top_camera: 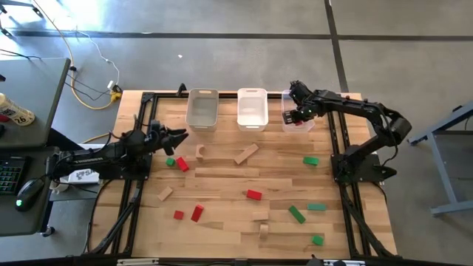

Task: Sort & place blocks by color
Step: Put the red block into the transparent bin, then put the brown arch block into the gray bin

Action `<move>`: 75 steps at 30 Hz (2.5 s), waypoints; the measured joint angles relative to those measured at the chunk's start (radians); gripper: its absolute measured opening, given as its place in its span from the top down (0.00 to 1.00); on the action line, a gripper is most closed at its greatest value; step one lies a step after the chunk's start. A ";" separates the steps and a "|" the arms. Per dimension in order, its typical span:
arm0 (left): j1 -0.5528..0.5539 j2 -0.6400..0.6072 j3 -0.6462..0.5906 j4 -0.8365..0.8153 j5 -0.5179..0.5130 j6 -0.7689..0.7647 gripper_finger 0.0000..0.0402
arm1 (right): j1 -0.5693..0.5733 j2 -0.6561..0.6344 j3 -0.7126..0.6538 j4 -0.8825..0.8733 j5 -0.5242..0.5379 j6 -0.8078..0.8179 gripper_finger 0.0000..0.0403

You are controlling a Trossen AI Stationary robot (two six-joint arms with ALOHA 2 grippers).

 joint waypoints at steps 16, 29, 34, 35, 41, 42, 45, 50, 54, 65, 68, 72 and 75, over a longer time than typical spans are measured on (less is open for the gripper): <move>0.000 0.091 0.239 -0.259 0.098 0.213 0.43 | 0.000 0.000 0.118 -0.056 0.006 -0.051 0.51; 0.000 0.416 0.533 -0.549 0.092 0.078 0.43 | 0.001 0.000 0.219 -0.136 0.018 -0.066 0.51; 0.000 0.539 0.648 -0.595 0.081 0.047 0.43 | 0.001 0.000 0.269 -0.144 0.017 -0.110 0.51; 0.000 0.562 0.670 -0.614 0.073 0.035 0.43 | 0.001 0.000 0.280 -0.147 0.017 -0.117 0.51; 0.000 0.685 0.759 -0.738 0.022 -0.062 0.43 | 0.023 0.000 0.336 -0.151 0.018 -0.147 0.51; 0.000 0.703 0.767 -0.751 0.022 -0.091 0.43 | 0.030 0.000 0.344 -0.151 0.017 -0.148 0.51; 0.000 0.755 0.778 -0.798 0.014 -0.162 0.43 | 0.049 0.000 0.363 -0.154 0.015 -0.169 0.51; 0.000 0.850 0.778 -0.858 0.006 -0.262 0.43 | 0.071 0.000 0.375 -0.167 0.016 -0.176 0.51; -0.001 0.924 0.778 -0.850 0.009 -0.297 0.43 | 0.074 0.000 0.376 -0.182 0.016 -0.199 0.51; -0.073 1.110 0.778 -0.837 -0.007 -0.424 0.43 | 0.074 0.000 0.376 -0.183 0.016 -0.255 0.51; -0.093 1.155 0.779 -0.824 -0.022 -0.465 0.43 | 0.074 0.000 0.376 -0.182 0.016 -0.269 0.51; -0.103 1.209 0.779 -0.802 -0.035 -0.480 0.43 | 0.074 0.000 0.376 -0.180 0.016 -0.288 0.51; -0.104 1.249 0.779 -0.778 -0.041 -0.499 0.43 | 0.074 0.000 0.376 -0.180 0.016 -0.302 0.51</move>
